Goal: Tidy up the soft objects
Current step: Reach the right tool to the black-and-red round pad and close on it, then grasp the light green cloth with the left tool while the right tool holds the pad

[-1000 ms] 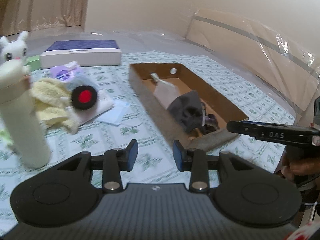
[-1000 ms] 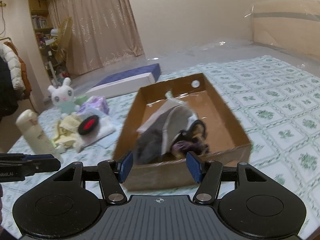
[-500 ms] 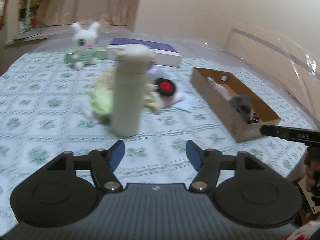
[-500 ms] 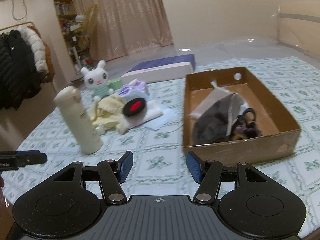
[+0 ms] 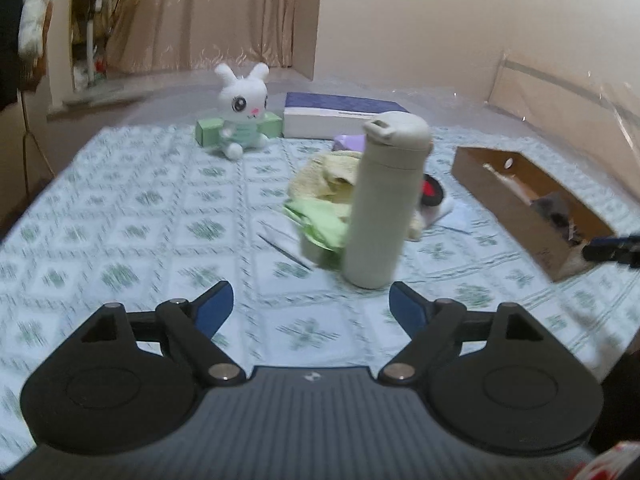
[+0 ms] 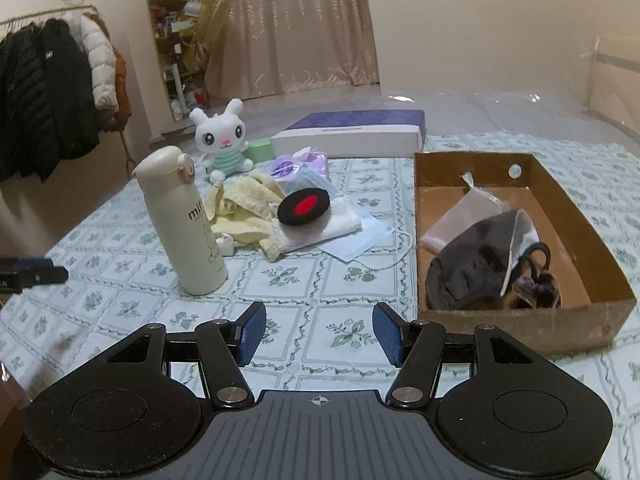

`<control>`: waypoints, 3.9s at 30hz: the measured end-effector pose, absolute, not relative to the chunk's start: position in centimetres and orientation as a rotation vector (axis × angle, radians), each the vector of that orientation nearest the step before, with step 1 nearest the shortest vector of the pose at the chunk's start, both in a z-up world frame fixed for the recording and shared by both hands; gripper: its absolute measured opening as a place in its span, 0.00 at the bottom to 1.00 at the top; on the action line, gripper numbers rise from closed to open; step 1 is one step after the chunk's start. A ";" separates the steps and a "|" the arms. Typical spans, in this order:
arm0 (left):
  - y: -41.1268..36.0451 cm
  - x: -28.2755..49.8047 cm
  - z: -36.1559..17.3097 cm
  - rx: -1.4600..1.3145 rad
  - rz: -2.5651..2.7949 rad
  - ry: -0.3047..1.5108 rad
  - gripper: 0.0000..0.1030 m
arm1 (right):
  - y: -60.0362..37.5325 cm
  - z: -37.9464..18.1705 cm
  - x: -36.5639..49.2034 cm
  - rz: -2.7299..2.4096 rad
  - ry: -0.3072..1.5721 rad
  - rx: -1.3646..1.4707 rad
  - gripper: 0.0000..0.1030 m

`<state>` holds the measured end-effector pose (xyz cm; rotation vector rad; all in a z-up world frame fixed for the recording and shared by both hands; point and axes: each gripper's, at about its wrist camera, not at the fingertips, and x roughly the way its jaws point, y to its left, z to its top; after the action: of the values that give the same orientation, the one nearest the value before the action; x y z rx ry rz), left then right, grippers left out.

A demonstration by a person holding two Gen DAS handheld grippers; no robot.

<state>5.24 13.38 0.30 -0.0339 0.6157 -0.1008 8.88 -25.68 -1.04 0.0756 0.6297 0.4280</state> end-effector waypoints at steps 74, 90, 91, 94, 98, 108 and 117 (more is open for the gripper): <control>14.4 29.3 -6.6 0.590 -0.860 0.681 0.74 | -13.3 -7.8 35.5 0.900 0.712 -0.535 0.80; 13.7 29.0 -6.4 0.561 -0.881 0.734 0.06 | -13.9 -7.2 34.4 0.869 0.687 -0.499 0.78; 14.0 28.9 -6.0 0.543 -0.862 0.729 0.06 | -14.1 -7.0 34.2 0.864 0.683 -0.493 0.77; 15.3 28.4 -4.8 0.477 -0.784 0.708 0.05 | -14.5 -6.5 33.6 0.841 0.676 -0.464 0.77; 16.8 26.7 -3.4 0.424 -0.662 0.697 0.05 | -15.3 -5.6 32.2 0.805 0.669 -0.431 0.77; 18.3 19.3 -2.1 0.278 -0.357 0.720 0.05 | -17.3 -4.1 26.1 0.717 0.677 -0.317 0.76; 15.0 11.5 -1.9 0.077 -0.181 0.704 0.05 | -18.7 -4.2 19.9 0.651 0.692 -0.215 0.76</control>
<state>11.54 15.00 -1.89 0.0771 0.7041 -0.1810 19.91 -18.68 -4.16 -0.2150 0.6923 0.6515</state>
